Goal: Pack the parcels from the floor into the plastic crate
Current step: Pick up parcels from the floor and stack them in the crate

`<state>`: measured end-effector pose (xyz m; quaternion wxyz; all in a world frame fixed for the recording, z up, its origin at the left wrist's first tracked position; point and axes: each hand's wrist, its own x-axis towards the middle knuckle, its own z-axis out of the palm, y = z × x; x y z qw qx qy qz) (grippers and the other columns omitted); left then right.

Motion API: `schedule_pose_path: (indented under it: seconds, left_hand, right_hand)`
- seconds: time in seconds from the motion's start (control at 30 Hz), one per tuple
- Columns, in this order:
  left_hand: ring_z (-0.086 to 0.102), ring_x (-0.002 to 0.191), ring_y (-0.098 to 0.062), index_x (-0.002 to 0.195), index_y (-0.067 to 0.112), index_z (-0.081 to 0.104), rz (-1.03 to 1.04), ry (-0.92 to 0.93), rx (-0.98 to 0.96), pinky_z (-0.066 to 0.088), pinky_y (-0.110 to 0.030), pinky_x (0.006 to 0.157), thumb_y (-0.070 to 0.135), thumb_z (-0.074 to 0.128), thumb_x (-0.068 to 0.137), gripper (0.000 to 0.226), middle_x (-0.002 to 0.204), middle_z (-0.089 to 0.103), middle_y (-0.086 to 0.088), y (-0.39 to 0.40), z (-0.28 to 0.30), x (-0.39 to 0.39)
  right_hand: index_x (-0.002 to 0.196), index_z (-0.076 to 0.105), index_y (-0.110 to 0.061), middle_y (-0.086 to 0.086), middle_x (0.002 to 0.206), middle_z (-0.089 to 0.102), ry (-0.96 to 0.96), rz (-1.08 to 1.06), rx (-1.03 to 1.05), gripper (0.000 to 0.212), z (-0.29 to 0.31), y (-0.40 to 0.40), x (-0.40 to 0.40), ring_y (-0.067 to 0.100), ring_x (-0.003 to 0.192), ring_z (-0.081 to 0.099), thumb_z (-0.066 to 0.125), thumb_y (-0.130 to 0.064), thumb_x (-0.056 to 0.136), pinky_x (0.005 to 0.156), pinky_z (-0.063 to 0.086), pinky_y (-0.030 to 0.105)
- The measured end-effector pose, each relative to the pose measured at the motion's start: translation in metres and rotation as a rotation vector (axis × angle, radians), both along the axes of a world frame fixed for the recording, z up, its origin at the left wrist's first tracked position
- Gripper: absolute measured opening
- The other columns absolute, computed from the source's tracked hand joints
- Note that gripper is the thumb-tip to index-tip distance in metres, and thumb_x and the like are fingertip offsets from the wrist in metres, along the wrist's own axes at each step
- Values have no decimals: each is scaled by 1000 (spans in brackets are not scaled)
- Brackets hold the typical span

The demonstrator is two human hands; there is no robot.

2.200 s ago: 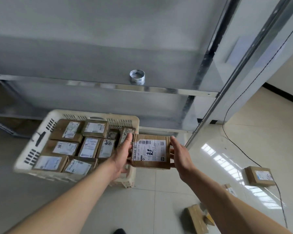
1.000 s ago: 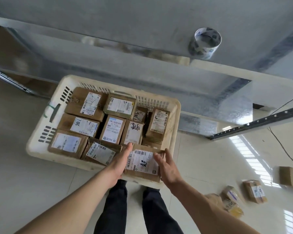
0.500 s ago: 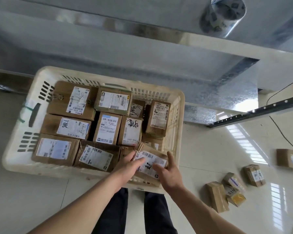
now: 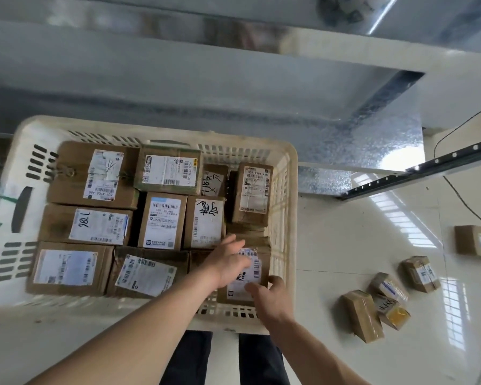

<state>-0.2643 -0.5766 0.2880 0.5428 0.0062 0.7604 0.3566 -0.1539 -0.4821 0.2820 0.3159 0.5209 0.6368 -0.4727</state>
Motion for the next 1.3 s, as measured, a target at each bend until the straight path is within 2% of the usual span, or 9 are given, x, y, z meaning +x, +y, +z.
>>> schedule_pose_path:
  seconds: [0.13,0.27,0.37,0.5,0.7,0.87,1.07,1.2,1.3]
  left_hand:
    - [-2,151,-22,156,21,24,7,-35,13,9,-39,120,17,54,90,72,165,-7,1,9,-21,7]
    - [-6,151,-19,157,23,18,77,-19,-17,8,-35,119,13,55,91,76,164,-15,2,7,-30,16]
    - [0,151,-22,157,22,18,65,-51,-44,8,-37,120,15,54,93,73,165,-8,-1,0,-30,21]
    - [12,150,-24,155,20,26,71,-85,-40,11,-42,120,14,51,95,65,164,9,-4,-8,-25,25]
    - [34,140,-22,151,20,36,84,-90,-47,26,-42,117,26,55,81,72,155,34,-1,-12,8,19]
    - [34,141,-23,152,17,34,121,-32,-29,28,-30,109,16,55,93,63,156,33,-5,-12,59,15]
    - [36,139,-19,149,21,39,160,100,0,28,-32,108,38,52,98,56,155,38,-2,-9,137,12]
    - [44,121,-9,141,23,49,198,205,64,30,-25,96,49,43,100,48,145,49,4,-5,189,13]
    - [42,129,-9,145,25,44,219,283,84,28,-24,98,55,34,100,55,147,46,7,-2,225,16]
  right_hand:
    - [132,50,-27,-3,119,69,35,44,4,56,-1,-2,-9,23,105,66,65,-42,80,96,54,44]
    - [157,29,-28,-1,149,54,50,91,2,83,-4,-3,-10,26,134,55,62,-47,83,111,45,44]
    - [153,36,-27,-1,145,57,53,94,-2,75,-2,-3,-10,25,132,55,65,-42,86,111,45,43]
    - [118,48,-43,-12,113,67,79,58,-45,41,-2,2,-9,14,100,59,68,-27,86,93,49,31]
    - [115,61,-41,-7,117,73,164,71,-45,43,13,2,-13,17,106,67,63,-37,72,92,55,34]
    - [156,40,-16,3,152,50,250,44,-45,69,61,10,-25,24,137,49,64,-27,92,112,38,35]
    - [150,48,-17,3,151,53,454,15,-29,99,116,15,-38,23,139,49,52,-71,67,118,38,46]
    - [134,65,-20,-2,130,70,609,21,-47,76,163,26,-43,18,122,63,48,-67,77,110,47,44]
    - [146,54,-18,-2,147,57,657,18,-19,94,184,35,-44,19,138,51,46,-79,76,117,40,46]
